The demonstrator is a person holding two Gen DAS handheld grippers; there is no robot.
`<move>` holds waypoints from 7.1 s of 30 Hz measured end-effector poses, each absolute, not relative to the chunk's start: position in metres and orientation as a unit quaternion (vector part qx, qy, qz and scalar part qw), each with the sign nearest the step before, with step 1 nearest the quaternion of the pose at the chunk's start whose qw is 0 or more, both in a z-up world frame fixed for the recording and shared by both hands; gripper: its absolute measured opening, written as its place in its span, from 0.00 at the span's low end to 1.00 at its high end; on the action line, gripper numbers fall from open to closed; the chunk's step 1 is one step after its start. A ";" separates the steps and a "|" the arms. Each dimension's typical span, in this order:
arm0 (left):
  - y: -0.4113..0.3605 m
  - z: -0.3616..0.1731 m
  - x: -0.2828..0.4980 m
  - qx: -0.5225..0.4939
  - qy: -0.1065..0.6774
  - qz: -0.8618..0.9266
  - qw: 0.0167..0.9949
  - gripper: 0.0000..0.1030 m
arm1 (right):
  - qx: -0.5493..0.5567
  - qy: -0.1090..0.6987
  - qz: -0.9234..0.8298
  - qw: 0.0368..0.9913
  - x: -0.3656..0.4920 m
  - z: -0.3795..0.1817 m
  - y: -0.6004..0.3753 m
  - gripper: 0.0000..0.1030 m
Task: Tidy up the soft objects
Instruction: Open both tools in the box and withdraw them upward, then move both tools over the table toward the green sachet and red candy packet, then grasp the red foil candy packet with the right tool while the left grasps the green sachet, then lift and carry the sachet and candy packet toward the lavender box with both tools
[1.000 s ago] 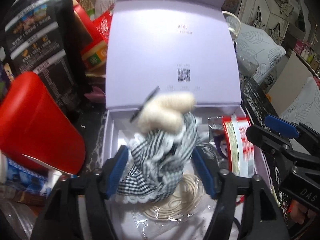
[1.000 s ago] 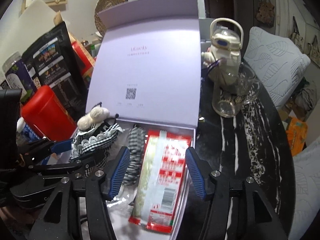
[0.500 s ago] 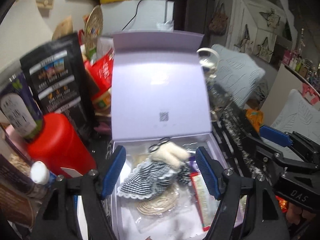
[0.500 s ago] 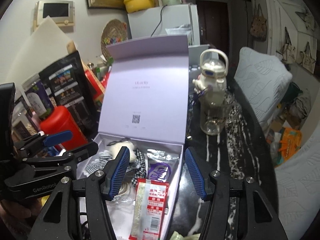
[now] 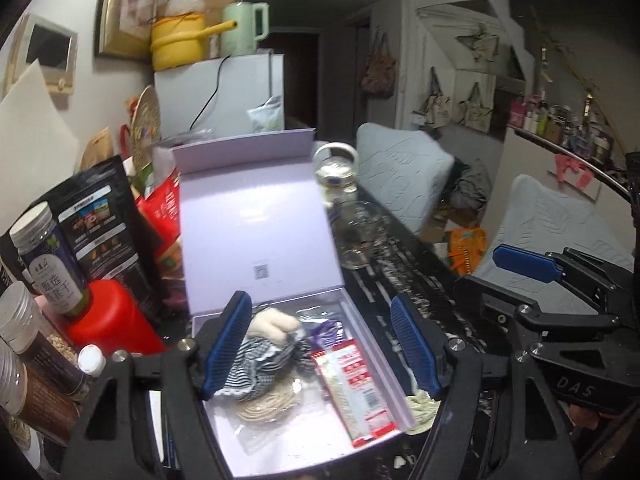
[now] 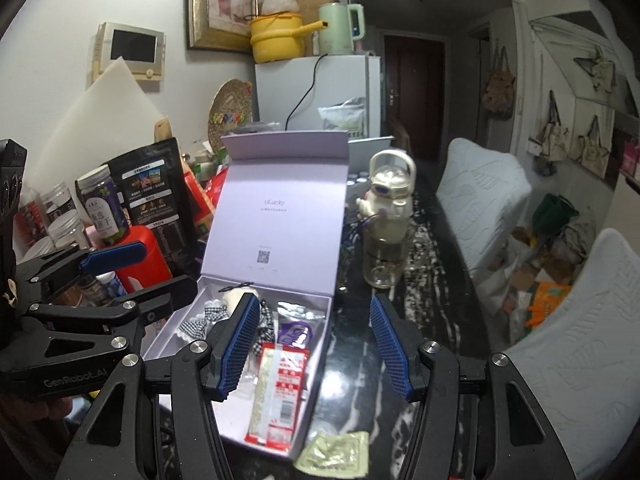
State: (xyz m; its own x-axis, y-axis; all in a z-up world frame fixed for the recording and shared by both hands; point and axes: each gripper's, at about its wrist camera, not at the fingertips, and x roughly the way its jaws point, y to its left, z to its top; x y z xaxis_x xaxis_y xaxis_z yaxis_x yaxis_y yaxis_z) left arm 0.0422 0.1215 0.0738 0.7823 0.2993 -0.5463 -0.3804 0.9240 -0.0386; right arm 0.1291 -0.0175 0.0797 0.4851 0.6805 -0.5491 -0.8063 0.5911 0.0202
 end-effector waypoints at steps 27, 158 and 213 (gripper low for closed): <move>0.031 0.026 0.038 -0.075 0.330 0.089 0.937 0.70 | -0.090 0.308 0.375 0.870 0.109 0.038 -0.132 0.56; -0.050 -0.122 0.121 0.031 0.435 -0.127 0.891 0.71 | -0.047 0.465 0.312 0.827 0.177 -0.106 -0.198 0.31; 0.003 -0.028 -0.057 -0.047 0.334 0.016 0.941 0.44 | -0.017 0.393 0.455 0.799 0.026 -0.048 -0.163 0.30</move>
